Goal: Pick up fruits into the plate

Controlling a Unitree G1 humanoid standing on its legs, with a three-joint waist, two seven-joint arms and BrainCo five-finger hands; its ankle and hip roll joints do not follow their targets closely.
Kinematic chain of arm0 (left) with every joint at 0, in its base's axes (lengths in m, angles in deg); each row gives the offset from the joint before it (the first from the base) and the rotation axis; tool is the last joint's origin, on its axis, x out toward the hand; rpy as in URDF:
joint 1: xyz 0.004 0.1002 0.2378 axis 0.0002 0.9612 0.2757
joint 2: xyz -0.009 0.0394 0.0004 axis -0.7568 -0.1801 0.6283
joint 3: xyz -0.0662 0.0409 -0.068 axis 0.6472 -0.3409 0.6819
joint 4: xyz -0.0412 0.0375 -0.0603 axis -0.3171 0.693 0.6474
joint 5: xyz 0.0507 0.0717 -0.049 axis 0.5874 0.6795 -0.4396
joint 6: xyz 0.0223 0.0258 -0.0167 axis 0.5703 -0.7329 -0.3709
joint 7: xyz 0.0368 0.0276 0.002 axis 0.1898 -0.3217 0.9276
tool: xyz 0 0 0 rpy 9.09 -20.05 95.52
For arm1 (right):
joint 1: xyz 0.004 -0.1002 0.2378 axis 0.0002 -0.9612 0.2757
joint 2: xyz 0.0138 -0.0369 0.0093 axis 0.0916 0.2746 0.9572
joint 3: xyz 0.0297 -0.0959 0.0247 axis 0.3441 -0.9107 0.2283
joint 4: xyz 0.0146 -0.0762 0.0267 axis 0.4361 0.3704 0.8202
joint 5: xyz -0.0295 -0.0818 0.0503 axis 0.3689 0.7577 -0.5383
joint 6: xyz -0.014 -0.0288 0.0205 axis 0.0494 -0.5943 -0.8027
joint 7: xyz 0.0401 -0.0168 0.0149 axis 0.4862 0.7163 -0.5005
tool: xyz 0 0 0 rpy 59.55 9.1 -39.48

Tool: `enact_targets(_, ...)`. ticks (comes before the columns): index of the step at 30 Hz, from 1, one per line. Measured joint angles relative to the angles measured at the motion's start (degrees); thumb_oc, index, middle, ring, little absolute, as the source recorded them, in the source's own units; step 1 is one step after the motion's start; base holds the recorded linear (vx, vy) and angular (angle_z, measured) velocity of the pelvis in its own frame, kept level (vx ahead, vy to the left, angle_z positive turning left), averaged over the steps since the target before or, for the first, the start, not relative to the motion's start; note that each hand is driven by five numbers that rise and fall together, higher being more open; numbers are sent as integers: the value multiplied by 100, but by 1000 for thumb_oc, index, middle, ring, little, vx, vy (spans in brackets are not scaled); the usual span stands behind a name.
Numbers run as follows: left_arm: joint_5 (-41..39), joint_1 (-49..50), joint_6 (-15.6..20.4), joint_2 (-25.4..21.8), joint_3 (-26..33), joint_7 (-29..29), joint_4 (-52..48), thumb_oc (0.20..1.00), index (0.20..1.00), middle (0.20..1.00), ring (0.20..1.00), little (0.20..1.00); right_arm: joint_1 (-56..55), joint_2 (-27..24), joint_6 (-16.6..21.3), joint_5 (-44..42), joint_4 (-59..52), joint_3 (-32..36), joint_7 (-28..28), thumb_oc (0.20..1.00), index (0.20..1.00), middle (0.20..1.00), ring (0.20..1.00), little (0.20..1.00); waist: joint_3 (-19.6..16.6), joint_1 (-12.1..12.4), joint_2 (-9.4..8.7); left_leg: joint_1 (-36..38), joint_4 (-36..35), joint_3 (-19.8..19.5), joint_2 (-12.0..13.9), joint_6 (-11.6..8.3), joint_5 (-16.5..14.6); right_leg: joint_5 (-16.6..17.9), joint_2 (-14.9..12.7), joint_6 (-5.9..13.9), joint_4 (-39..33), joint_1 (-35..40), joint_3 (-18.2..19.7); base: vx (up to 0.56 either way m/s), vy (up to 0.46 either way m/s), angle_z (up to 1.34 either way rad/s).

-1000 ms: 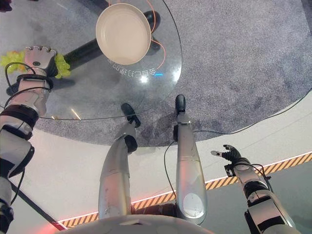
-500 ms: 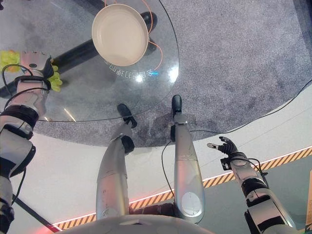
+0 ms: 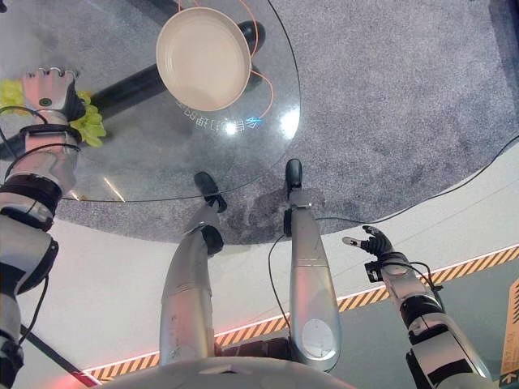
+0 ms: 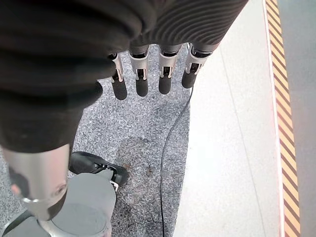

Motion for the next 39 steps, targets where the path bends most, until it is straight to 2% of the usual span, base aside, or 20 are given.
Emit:
enact_targets(6, 201, 6, 268, -245, -47, -307, -295, 1000, 1000, 1000, 1000, 1000, -11, 33, -11, 12, -16, 0, -16, 1000, 1000, 1000, 1000, 1000, 0, 15, 0, 77, -184, -8, -25, -23, 105, 4, -7, -7, -7, 6, -29, -1, 18, 1)
enact_targets(13, 502, 23, 529, -526, -464, -1250, -466, 1000, 1000, 1000, 1000, 1000, -30, 29, -24, 62, -23, 12, -34, 1000, 1000, 1000, 1000, 1000, 2, 103, 6, 256, -364, 80, -51, -33, 175, 2, -23, -7, -6, 52, 17, 7, 32, -2)
enact_targets(17, 613, 26, 709, -739, -810, -2018, -826, 1000, 1000, 1000, 1000, 1000, -43, 23, -28, 151, -35, 26, -99, 1000, 1000, 1000, 1000, 1000, 5, 165, 13, 322, -445, 109, -74, -39, 216, 2, -32, -7, -1, 62, 45, 0, 0, 0)
enact_targets(25, 614, 31, 884, -1422, -1253, -3166, -1778, 1000, 1000, 1000, 1000, 1000, -128, 9, -66, 246, -19, 117, -156, 1000, 1000, 1000, 1000, 1000, 24, 235, 49, 421, -546, 163, -106, -45, 279, 1, -52, -7, 19, 76, 88, 8, 3, -1)
enact_targets(29, 670, -57, 838, -1854, -1405, -3710, -2476, 1000, 1000, 1000, 1000, 1000, -145, -36, -65, 283, -2, 132, -247, 1000, 1000, 1000, 1000, 1000, 22, 311, 109, 474, -577, 183, -116, -49, 305, -8, -62, -14, 87, 72, 105, 0, 0, 0)
enact_targets(32, 790, -325, 697, -1974, -1607, -4082, -2720, 1000, 1000, 1000, 1000, 1000, -152, -77, -63, 283, -13, 140, -254, 1000, 1000, 1000, 1000, 1000, 24, 347, 132, 493, -583, 175, -125, -60, 311, -29, -73, -26, 139, 56, 105, 0, 1, 1)
enact_targets(37, 1305, -280, 321, -1964, -1626, -4157, -2689, 1000, 1000, 1000, 1000, 1000, -159, -178, -30, 280, -1, 182, -248, 1000, 1000, 1000, 1000, 1000, 27, 349, 172, 468, -660, 182, -136, -149, 326, -64, -70, -27, 143, -24, 120, -1, -1, 1)
enact_targets(39, 1632, -216, 24, -1920, -1578, -3895, -2500, 1000, 1000, 1000, 1000, 1000, -175, -198, 13, 280, 26, 244, -244, 1000, 1000, 1000, 1000, 1000, 27, 355, 172, 379, -658, 167, -99, -164, 341, -55, -27, -35, 110, -88, 114, -26, -28, -3)
